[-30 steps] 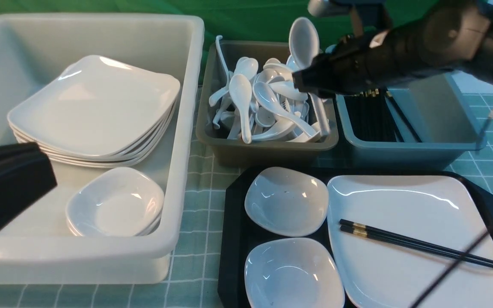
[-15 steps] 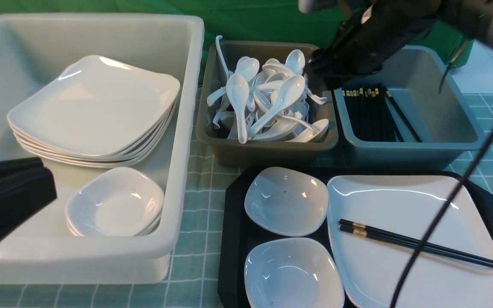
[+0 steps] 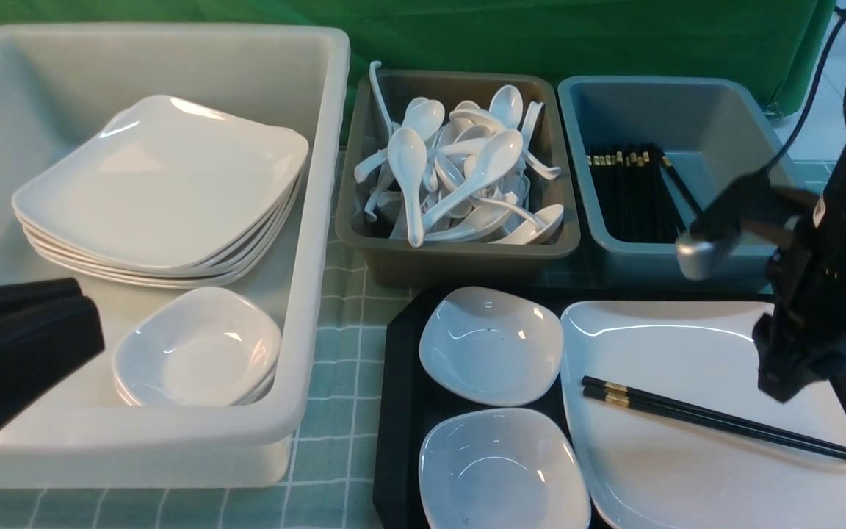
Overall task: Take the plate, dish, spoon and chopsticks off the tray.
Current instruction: Use the right arm to grab a pair of chopsticks from the plate
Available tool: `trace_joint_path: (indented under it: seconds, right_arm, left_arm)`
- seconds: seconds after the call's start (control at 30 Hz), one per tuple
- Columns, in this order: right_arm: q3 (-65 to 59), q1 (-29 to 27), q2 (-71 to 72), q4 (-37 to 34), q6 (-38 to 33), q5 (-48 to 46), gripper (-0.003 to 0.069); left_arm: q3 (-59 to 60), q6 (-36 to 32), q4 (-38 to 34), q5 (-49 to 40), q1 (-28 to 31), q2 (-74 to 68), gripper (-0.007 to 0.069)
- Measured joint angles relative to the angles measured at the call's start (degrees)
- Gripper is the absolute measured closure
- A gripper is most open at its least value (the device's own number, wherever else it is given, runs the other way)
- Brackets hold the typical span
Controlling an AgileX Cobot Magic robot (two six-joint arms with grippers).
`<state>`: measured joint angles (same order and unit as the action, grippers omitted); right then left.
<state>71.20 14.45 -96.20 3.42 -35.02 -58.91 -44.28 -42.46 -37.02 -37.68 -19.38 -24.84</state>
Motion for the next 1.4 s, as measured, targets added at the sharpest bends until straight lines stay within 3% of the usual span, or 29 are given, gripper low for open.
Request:
trace_joint_path:
  seconds: [0.1,0.17,0.73,0.87,1.03,1.4]
  right_arm:
    - [-3.73,-0.57,-1.4,0.05,-5.22,5.65,0.0155]
    - [-4.06,-0.57,-2.16,0.05,-6.5,7.66,0.0142]
    - [-3.89,-0.99,-12.05,0.05,-11.59,13.35,0.0137]
    - [-3.5,-1.27,-12.41,0.15,-12.49,13.31,0.0216]
    - [-3.32,-1.65,-12.6,0.47,-12.91,10.54,0.0531]
    - [-4.14,1.94,-1.36,-2.98,-15.26,0.24,0.0532]
  left_arm:
    - [0.0,0.0,-1.21,-0.19,0.0,0.0,0.0607]
    - [0.0,0.0,-1.36,-0.64,0.0,0.0,0.0607]
    - [0.0,0.18,-1.51,-1.19,0.0,0.0,0.0607]
    - [0.0,0.18,-1.51,-1.19,0.0,0.0,0.0607]
    - [0.0,0.18,-1.51,-1.19,0.0,0.0,0.0607]
    - [0.0,-0.19,-1.51,-1.19,0.0,0.0,0.0607]
